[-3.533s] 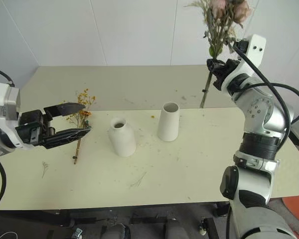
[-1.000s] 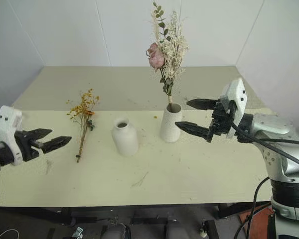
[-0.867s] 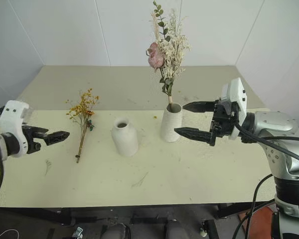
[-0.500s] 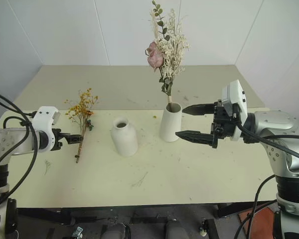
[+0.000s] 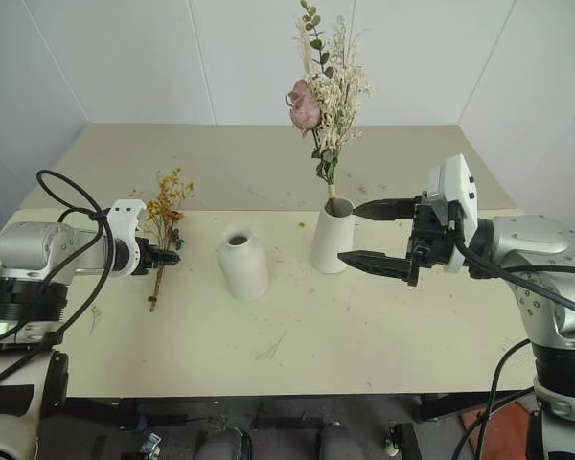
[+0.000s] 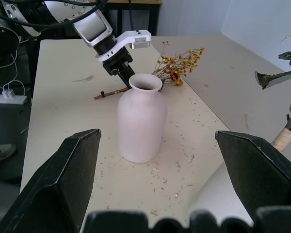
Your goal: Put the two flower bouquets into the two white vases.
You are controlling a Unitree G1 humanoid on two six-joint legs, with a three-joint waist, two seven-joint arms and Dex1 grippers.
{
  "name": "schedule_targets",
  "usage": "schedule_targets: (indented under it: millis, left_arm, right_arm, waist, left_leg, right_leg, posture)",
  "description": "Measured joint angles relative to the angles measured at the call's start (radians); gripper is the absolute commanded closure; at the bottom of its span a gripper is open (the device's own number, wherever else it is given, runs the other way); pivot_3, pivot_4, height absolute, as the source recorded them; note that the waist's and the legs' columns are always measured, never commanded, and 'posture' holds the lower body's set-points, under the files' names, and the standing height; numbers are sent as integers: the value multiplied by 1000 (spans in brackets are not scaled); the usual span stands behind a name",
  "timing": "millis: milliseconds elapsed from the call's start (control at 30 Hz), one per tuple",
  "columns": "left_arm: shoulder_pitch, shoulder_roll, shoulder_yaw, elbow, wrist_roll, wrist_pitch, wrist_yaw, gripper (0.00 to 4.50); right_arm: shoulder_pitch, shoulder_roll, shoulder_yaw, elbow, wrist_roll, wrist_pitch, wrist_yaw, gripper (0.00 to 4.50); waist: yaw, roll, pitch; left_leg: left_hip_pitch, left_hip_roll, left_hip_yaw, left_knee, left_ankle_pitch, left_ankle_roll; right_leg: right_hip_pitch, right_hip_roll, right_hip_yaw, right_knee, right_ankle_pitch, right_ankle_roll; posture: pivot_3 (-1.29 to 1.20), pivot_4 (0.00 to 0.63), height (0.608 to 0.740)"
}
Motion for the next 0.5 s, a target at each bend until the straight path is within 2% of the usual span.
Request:
schedule_targets:
  millis: [200,500]
  left_arm:
    - [-4,0,0,25,35,-2,-34,4397]
    - [43,5,67,-10,57,0,-55,4458]
  right_arm:
    - [13,8,0,-11,2,0,-22,0]
    - [31,8,-8,-16,2,0,-44,0]
  waist:
    - [1,0,0]
    - [-1,0,0]
  left_leg:
    - [0,0,0,0,0,0]
    - [-1,0,0,1,0,0]
  right_leg:
    - [0,0,0,0,0,0]
    - [0,0,0,0,0,0]
  posture:
    - [0,150,740]
    - [0,150,740]
